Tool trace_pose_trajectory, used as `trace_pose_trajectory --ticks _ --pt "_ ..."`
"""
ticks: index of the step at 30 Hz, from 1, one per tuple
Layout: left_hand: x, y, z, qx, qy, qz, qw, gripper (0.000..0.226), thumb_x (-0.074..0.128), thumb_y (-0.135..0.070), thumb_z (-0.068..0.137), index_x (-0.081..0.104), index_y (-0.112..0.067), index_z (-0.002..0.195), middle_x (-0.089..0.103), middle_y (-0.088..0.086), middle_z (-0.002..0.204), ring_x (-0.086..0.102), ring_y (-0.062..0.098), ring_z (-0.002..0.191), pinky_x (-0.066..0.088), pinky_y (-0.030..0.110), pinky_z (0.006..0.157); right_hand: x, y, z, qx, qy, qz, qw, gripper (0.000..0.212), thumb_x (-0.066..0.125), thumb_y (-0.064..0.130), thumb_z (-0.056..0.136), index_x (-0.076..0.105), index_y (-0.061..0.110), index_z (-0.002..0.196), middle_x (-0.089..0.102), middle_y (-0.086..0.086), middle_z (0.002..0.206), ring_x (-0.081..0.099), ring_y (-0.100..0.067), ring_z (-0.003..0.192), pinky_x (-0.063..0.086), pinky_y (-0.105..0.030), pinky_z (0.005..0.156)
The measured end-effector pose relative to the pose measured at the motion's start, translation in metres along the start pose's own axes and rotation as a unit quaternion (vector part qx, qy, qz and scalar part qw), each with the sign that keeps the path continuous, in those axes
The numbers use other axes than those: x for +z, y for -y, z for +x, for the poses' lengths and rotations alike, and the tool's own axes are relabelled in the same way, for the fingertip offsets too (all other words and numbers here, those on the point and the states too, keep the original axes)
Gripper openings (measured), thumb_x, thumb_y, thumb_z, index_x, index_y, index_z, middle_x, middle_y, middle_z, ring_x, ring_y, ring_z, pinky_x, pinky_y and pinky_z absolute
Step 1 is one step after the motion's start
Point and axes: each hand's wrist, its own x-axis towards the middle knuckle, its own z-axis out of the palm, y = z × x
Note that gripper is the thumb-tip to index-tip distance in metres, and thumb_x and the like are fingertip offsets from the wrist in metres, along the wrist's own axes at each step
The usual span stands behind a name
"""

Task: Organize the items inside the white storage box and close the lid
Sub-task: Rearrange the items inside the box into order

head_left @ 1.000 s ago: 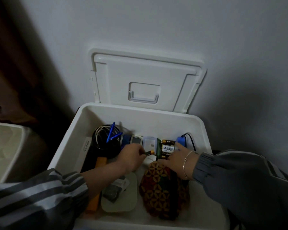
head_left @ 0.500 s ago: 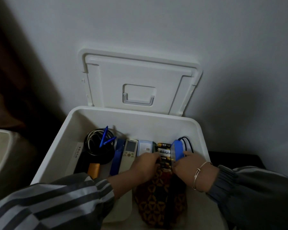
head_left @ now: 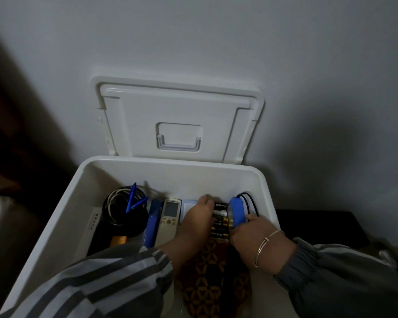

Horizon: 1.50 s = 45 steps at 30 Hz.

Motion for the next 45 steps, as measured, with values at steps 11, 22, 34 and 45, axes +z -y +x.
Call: trace_pose_trajectory --ticks 11,22,34,45 --pt "0.003 -0.002 0.003 0.050 -0.004 0.151 0.987 0.037 0.060 -0.014 0.083 0.061 -0.007 0.120 0.058 0.006 0.127 0.054 0.022 0.111 0.045 0.029 0.086 0.002 0.000 0.002 -0.001 0.001 -0.006 1.000 0.025 0.044 0.016 0.094 0.063 0.010 0.109 0.066 -0.006 0.111 0.059 -0.027 0.105 0.029 -0.038 0.105" --pt "-0.130 0.028 -0.060 0.039 0.119 0.131 0.983 0.028 0.061 -0.027 0.089 0.062 -0.020 0.116 0.056 -0.002 0.113 0.055 0.014 0.105 0.046 0.029 0.088 0.005 0.002 0.008 0.008 0.039 -0.039 0.998 0.027 0.046 0.016 0.093 0.059 0.008 0.115 0.060 -0.007 0.120 0.049 -0.027 0.116 0.026 -0.040 0.106" --pt "-0.114 0.056 -0.120 -0.034 0.293 0.375 0.879 0.054 0.067 -0.047 0.077 0.045 -0.020 0.119 0.049 0.006 0.125 0.044 0.027 0.115 0.028 0.039 0.094 -0.004 0.012 0.012 -0.003 0.079 -0.053 0.995 0.035 0.046 0.020 0.095 0.052 0.010 0.128 0.048 -0.007 0.136 0.034 -0.029 0.131 0.024 -0.044 0.109" --pt "-0.120 0.058 -0.112 -0.093 0.189 0.102 0.972 0.024 0.066 -0.014 0.083 0.056 -0.026 0.100 0.054 -0.012 0.090 0.052 0.002 0.080 0.039 0.011 0.062 -0.026 0.036 0.019 -0.006 -0.145 0.273 0.951 0.029 0.048 0.022 0.093 0.061 0.023 0.118 0.065 -0.001 0.118 0.058 -0.020 0.110 0.045 -0.032 0.097"
